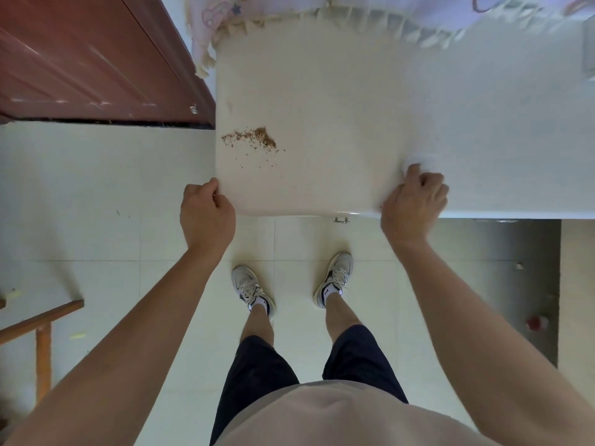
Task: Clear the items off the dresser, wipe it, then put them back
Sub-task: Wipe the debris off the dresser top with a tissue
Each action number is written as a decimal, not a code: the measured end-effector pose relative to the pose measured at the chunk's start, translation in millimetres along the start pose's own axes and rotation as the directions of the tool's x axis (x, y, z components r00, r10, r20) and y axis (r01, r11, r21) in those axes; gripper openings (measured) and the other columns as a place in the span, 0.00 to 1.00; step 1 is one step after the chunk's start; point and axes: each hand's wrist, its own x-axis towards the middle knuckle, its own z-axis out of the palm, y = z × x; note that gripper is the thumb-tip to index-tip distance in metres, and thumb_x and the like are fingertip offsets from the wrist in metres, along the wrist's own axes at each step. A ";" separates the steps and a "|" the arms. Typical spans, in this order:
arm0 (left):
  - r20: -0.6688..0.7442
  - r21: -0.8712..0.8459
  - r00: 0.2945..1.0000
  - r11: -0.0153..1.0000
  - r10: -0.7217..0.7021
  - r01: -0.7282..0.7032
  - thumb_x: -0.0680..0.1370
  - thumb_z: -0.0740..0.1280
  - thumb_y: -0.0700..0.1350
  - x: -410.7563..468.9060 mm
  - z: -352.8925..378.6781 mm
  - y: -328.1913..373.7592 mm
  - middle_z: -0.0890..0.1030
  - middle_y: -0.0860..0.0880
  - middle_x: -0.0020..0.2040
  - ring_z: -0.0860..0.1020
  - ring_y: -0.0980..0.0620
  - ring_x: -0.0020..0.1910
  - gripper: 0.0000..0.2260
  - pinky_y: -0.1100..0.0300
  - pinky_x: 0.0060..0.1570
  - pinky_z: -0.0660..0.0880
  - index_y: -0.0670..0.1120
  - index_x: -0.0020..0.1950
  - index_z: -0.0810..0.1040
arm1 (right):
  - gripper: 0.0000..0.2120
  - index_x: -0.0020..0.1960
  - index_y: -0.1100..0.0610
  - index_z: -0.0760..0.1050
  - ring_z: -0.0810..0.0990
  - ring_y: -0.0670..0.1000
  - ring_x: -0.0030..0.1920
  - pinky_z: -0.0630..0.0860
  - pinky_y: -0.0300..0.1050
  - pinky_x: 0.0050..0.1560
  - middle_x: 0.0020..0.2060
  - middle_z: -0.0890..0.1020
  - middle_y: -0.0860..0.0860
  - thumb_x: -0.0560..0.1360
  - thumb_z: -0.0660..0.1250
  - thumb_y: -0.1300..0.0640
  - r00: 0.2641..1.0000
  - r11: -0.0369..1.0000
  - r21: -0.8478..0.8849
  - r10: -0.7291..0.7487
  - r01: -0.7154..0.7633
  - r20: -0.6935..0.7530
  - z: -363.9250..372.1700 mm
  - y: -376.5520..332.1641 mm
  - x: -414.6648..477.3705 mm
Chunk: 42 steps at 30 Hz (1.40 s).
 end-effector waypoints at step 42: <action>0.378 -0.535 0.906 0.753 -0.191 0.383 0.71 0.55 0.30 20.7 -20.3 -34.3 0.85 0.55 0.45 0.83 0.58 0.46 0.24 0.59 0.54 0.78 0.53 0.47 0.82 | 0.27 0.76 0.59 0.59 0.70 0.63 0.58 0.66 0.55 0.56 0.60 0.70 0.62 0.77 0.54 0.61 0.954 0.959 -0.008 -0.281 0.284 0.102 13.8 -163.5 41.3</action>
